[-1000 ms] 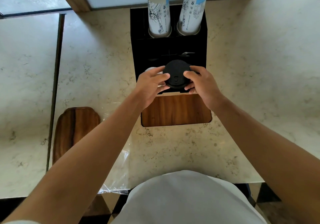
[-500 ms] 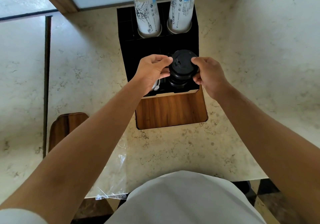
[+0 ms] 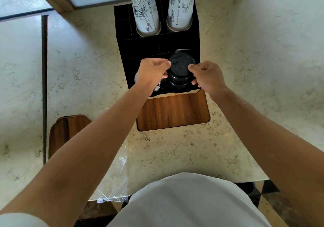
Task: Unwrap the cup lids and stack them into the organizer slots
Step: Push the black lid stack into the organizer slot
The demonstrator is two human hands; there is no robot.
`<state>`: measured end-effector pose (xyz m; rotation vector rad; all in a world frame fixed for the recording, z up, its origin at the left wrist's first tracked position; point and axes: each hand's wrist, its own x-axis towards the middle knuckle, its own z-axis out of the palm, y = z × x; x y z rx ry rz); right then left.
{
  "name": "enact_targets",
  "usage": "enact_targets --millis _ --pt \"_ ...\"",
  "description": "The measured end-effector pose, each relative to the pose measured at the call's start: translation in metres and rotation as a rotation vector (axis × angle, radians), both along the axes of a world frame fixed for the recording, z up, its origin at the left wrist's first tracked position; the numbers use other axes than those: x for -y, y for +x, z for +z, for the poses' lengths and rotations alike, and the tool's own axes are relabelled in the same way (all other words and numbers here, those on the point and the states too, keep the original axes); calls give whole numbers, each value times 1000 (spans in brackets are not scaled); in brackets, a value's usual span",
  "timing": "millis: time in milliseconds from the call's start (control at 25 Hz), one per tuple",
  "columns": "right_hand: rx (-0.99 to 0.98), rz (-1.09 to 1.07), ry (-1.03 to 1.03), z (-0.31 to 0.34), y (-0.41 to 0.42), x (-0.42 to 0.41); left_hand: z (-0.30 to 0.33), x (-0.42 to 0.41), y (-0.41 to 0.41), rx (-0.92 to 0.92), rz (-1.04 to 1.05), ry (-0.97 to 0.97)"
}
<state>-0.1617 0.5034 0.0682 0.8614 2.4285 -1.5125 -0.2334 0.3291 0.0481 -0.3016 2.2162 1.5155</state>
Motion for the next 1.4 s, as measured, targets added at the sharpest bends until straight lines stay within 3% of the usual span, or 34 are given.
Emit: enact_targets --millis 280,600,840,1400 --pt "20 42 123 -4 -1 2 3 -6 5 -115 -69 -238" --pt "1 43 164 -10 -3 0 6 -11 8 -248 -153 -317" --pt "12 96 220 -14 -2 0 13 -15 13 -357 -267 -497" --pt "37 99 260 -21 -7 2 10 -15 14 -440 -272 -533"
